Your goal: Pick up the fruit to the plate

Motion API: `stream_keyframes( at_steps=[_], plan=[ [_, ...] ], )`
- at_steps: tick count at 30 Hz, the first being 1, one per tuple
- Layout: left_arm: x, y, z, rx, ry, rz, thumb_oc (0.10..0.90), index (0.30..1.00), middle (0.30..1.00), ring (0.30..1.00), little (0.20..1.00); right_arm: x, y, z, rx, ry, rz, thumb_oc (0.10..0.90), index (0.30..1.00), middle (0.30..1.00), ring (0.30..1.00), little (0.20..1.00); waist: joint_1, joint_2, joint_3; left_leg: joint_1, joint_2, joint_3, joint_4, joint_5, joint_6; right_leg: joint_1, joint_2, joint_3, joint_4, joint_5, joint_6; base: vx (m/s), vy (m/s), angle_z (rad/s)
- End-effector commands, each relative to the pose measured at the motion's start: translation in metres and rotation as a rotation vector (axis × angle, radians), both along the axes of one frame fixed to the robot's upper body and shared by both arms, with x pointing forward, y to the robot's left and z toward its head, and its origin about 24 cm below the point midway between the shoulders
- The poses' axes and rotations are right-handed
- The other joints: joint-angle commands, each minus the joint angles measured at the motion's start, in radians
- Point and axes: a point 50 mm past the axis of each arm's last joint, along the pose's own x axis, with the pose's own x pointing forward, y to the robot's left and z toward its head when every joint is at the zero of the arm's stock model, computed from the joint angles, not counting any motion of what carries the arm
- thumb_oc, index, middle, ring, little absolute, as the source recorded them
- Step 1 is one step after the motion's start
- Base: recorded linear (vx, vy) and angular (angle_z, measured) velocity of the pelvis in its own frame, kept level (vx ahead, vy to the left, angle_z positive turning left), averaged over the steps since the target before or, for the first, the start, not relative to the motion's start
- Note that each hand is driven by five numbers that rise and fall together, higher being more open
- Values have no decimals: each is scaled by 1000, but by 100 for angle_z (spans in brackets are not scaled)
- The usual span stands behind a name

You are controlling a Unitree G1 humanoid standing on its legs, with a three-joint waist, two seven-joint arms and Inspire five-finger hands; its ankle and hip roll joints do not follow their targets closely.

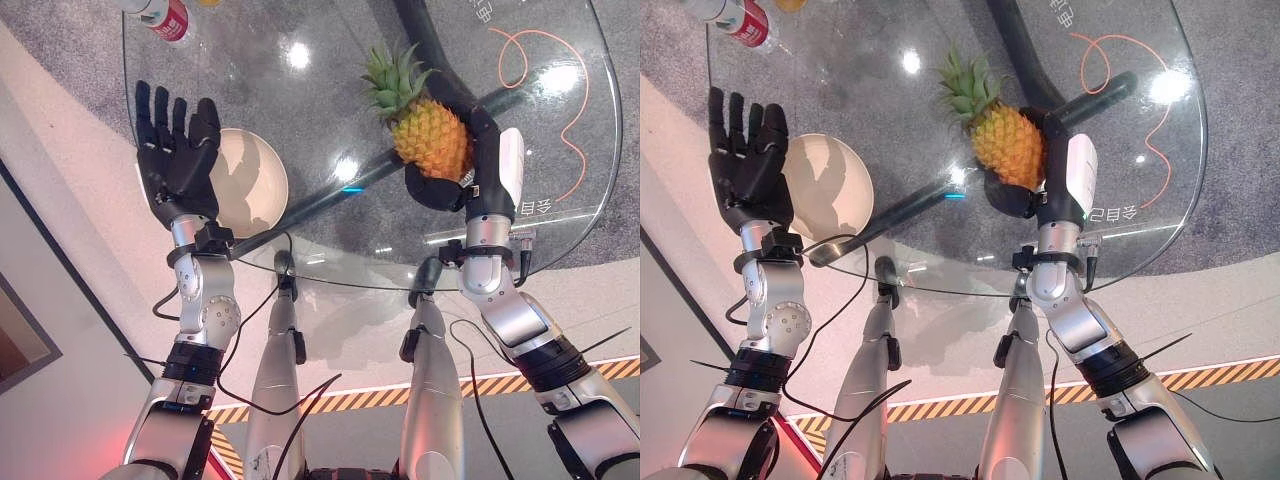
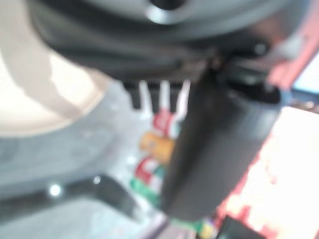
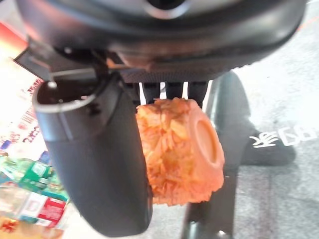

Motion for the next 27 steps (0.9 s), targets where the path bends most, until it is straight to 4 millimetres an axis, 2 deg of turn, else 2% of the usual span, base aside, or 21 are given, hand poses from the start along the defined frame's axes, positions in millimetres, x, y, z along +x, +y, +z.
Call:
stream_keyframes(
  at_steps=[1,10,27],
  plan=[
    [-9,-8,48,32,-241,-91,800,900,900,900,900,-30,20,74,-24,-398,167,100,300,300,300,200,1,-3,-5,14,12,0,20,-24,-7,9,1,-50,16,52,2,0,0,0],
    [-6,-34,48,40,-230,-280,800,900,900,900,900,-38,35,85,-70,-415,278,100,300,300,300,200,-4,-4,-5,16,10,3,21,-24,-5,15,-3,-51,4,61,7,0,0,0],
    [-5,-56,52,74,-233,-390,800,900,900,900,900,-42,61,87,-169,-350,445,100,300,300,300,200,5,-3,-5,18,7,3,15,-19,-5,26,-13,-67,-7,66,10,0,0,0]
  ],
)
